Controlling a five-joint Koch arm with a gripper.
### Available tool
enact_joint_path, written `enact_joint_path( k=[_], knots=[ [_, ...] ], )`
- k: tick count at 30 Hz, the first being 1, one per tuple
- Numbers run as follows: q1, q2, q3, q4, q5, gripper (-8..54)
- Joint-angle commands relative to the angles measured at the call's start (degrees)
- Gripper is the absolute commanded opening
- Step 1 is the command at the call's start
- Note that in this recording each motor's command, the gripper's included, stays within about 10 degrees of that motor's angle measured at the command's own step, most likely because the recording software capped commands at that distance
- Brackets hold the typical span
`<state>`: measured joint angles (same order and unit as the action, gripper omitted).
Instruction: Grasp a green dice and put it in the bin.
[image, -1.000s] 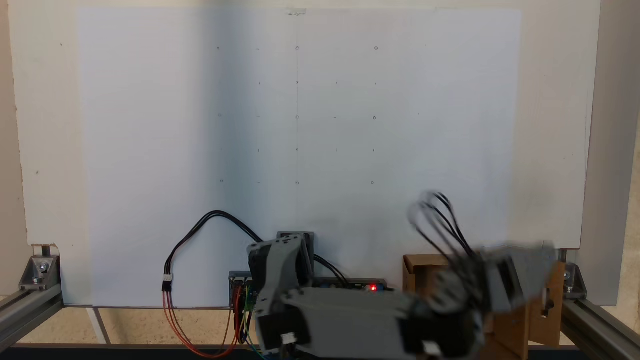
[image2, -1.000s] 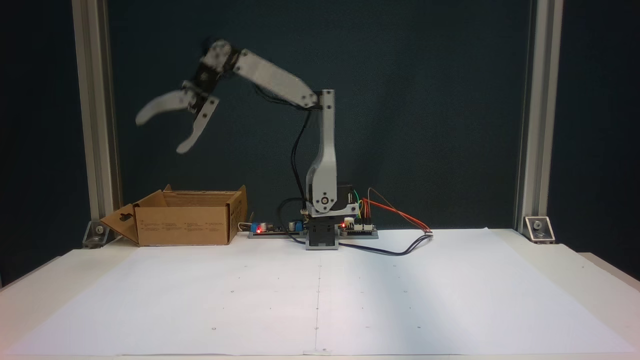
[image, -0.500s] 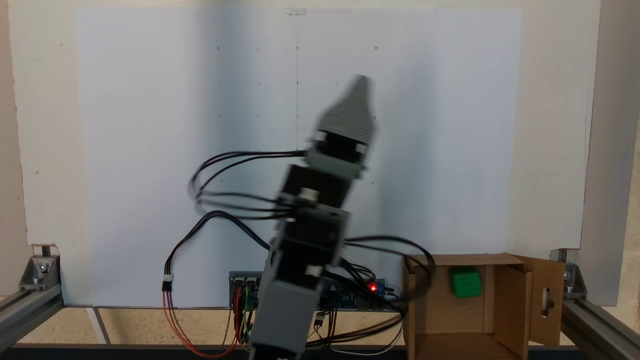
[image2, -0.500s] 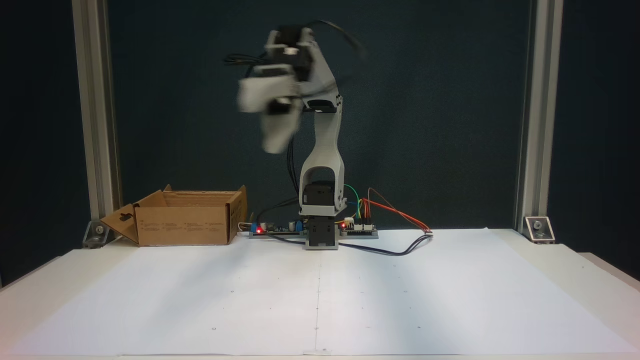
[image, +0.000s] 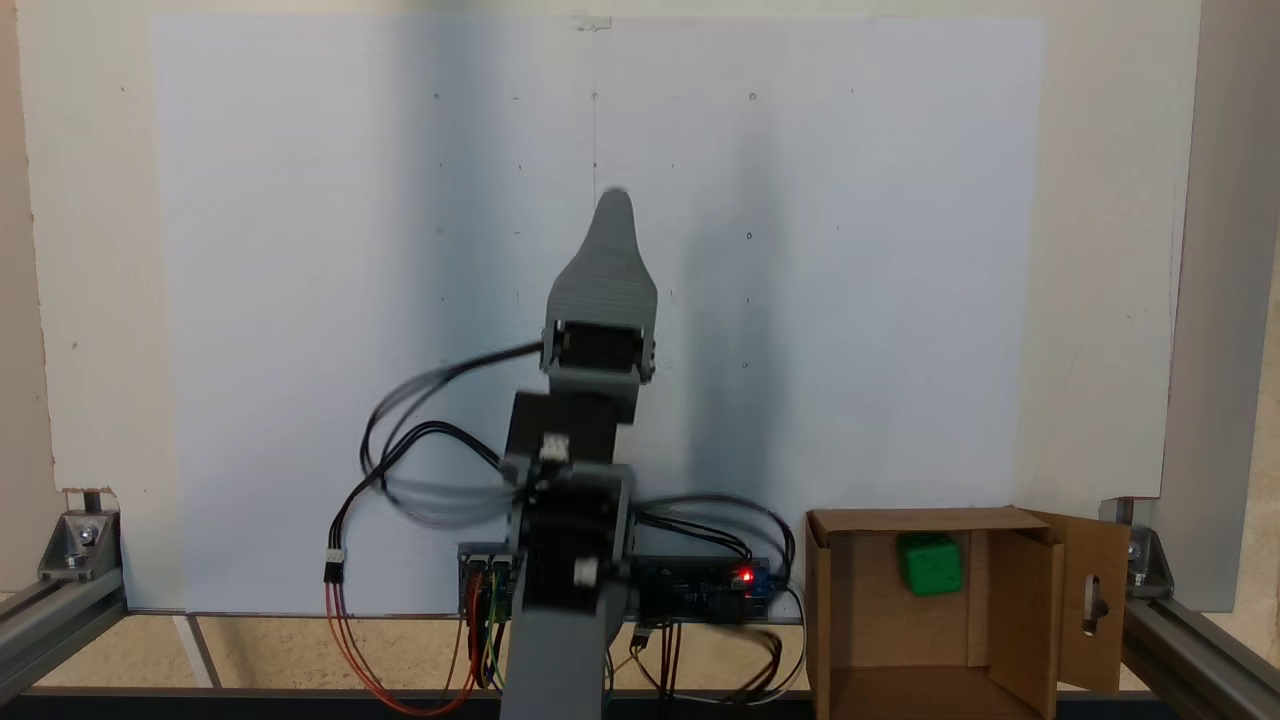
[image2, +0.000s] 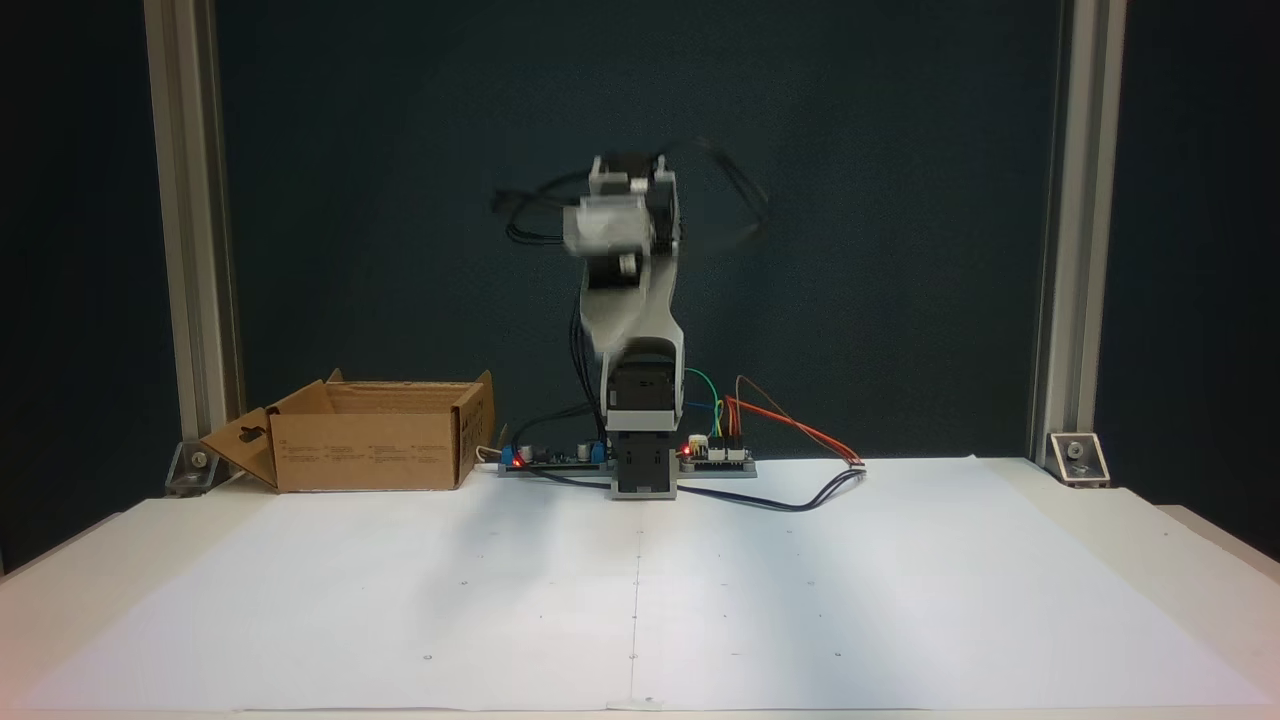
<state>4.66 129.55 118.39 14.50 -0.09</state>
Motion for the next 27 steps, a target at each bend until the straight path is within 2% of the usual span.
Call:
enact_joint_path(
  k=[1,8,21,27],
  knots=[
    [0.1,6.4,0.7,-9.5,2.0,46.5],
    [0.8,6.6,10.7,-26.6,1.8,46.5],
    [0.5,6.4,42.4,-58.3,1.4,43.9],
    [0.5,6.4,50.1,-72.2,1.4,44.2]
  ],
)
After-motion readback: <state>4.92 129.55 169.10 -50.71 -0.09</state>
